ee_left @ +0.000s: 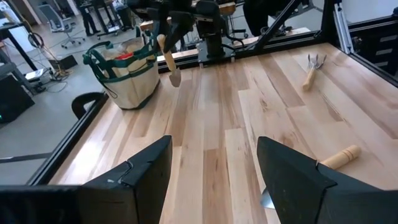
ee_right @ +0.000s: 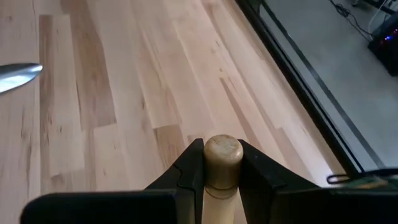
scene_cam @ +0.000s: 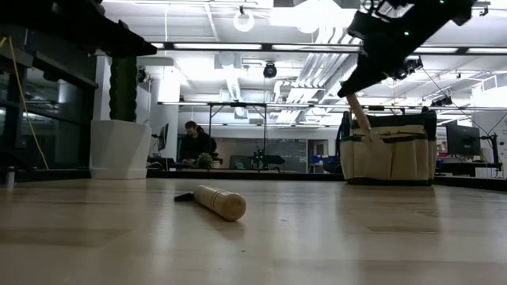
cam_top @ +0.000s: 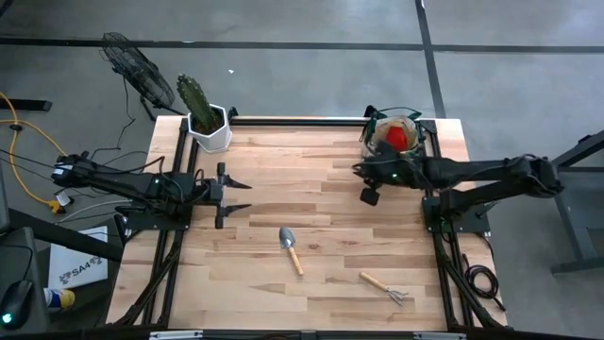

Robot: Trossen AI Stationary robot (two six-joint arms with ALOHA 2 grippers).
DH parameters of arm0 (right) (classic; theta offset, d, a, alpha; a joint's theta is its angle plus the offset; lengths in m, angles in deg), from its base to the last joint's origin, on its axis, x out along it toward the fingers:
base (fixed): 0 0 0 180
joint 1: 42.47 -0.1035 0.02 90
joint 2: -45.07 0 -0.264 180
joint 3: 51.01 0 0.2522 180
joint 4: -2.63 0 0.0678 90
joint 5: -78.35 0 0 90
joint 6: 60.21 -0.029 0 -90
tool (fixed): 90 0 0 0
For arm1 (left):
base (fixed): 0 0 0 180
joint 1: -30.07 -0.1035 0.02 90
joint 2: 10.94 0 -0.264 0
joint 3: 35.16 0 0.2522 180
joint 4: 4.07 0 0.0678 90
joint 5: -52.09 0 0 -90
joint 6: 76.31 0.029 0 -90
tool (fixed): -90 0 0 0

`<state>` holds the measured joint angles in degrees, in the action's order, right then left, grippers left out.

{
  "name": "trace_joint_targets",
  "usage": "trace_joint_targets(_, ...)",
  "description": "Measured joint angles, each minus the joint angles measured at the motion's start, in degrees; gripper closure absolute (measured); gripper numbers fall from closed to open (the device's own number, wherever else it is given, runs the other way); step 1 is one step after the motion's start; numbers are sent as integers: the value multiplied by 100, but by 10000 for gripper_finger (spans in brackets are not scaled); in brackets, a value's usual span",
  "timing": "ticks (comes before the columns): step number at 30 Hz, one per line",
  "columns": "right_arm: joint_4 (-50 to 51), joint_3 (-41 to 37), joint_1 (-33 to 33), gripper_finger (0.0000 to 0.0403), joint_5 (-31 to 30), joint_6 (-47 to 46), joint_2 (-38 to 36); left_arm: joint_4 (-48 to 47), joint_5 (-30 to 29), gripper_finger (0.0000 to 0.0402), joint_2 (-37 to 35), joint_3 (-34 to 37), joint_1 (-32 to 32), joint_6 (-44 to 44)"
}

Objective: Pick & Place Garden tools in Gardening bag
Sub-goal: Put the left brown trowel into the gardening bag

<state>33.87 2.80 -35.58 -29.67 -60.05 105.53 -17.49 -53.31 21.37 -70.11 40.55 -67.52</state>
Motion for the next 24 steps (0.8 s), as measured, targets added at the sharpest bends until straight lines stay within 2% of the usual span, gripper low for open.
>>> trace_joint_targets(4,-107,-299,244,345,103,207,-543,3,-11,172,7,0,0,-2)
trace_joint_targets(12,-200,-643,747,345,1105,700,-1310,30,-15,172,7,0,0,-32)
trace_joint_targets(24,522,-647,906,345,1049,980,-1888,28,-21,172,7,0,0,-110)
